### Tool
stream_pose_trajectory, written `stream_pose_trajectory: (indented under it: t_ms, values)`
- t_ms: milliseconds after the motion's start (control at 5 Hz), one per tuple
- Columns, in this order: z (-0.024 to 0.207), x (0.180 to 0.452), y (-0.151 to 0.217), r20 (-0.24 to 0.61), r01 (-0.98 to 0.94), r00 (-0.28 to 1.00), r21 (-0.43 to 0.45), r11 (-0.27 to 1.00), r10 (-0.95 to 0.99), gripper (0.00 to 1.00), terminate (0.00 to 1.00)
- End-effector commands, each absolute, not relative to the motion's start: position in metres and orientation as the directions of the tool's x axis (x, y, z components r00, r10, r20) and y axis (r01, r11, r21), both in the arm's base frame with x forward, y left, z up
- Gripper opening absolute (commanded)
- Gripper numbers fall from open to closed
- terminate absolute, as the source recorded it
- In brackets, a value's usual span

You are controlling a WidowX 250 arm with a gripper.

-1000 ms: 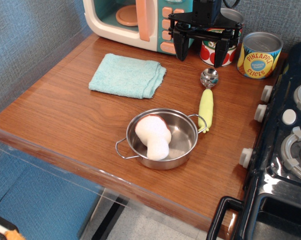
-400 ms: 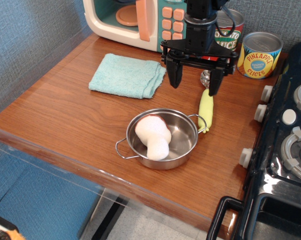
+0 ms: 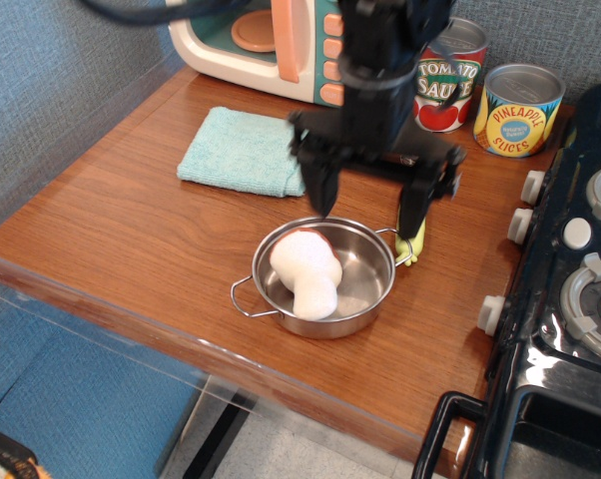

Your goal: Put the mushroom shape left of the blue cloth.

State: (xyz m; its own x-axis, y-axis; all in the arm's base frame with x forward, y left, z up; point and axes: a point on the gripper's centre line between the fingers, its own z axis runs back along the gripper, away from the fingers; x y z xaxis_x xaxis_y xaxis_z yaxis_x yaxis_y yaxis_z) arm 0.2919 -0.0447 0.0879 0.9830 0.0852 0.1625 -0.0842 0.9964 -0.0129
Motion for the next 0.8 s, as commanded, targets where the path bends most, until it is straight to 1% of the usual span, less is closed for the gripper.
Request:
stream_pose_trajectory:
  t_ms: [0, 400, 600]
  values:
    - [0.083, 0.284, -0.037, 0.189, -0.105, 0.976, -0.043, 0.994, 0.112, 1.0, 0.0]
    - [0.073, 0.271, -0.036, 0.176, -0.096, 0.979, -0.041, 0.995, 0.102, 1.0, 0.0]
    - [0.069, 0.27, -0.036, 0.168, -0.1, 0.98, -0.034, 0.994, 0.104, 1.0, 0.0]
